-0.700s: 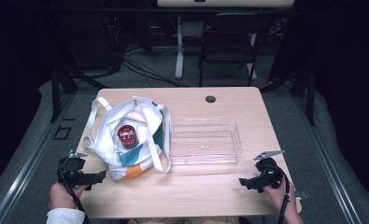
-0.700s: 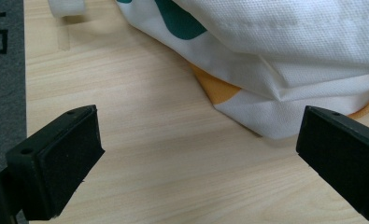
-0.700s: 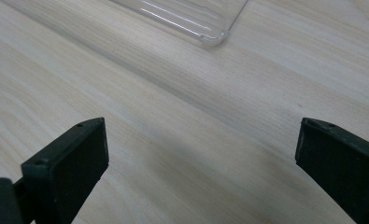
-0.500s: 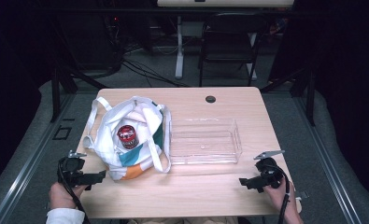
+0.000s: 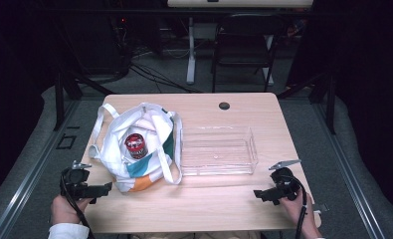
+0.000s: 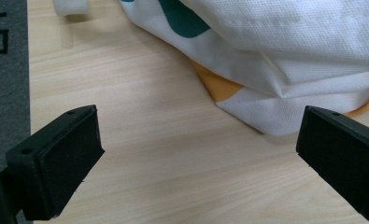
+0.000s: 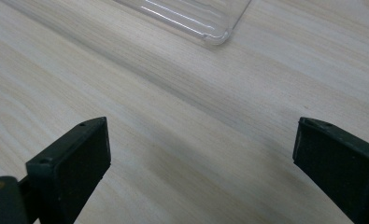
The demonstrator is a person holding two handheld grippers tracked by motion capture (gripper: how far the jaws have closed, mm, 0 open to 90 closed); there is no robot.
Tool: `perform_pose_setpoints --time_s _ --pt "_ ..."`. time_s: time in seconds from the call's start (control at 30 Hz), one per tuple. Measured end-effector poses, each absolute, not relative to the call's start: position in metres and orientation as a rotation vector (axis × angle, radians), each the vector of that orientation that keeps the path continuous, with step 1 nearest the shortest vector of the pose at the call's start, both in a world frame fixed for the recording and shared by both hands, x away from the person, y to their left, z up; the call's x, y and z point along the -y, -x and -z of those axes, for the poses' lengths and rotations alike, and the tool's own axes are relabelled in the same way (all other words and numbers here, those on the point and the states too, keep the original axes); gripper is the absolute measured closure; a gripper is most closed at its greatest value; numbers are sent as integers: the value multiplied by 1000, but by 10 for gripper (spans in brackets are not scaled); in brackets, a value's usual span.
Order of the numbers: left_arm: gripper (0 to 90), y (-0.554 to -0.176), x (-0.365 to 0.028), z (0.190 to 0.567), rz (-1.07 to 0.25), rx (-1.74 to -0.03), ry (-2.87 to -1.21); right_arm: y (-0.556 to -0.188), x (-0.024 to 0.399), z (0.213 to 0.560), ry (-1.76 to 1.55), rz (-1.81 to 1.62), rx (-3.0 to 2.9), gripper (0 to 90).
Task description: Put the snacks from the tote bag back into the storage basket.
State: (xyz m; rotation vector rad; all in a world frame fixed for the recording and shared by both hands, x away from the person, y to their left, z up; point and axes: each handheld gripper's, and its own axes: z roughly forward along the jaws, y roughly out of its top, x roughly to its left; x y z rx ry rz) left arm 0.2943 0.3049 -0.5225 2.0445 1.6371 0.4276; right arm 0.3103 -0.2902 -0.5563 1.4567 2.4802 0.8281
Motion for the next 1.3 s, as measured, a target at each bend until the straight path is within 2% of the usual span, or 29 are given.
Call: perform_pose_setpoints --time_s 0.43,1.03,1.3 --pt "2 -296 -304 519 -442 -1630 -2059 -312 289 556 -1464 -817 -2482 40" --pt "2 -299 -302 486 -601 -1594 -2032 -313 286 555 -1450 -831 -2487 52" --pt "2 -303 -294 476 -611 -1561 -2031 -313 286 556 -1462 -837 -2486 52"
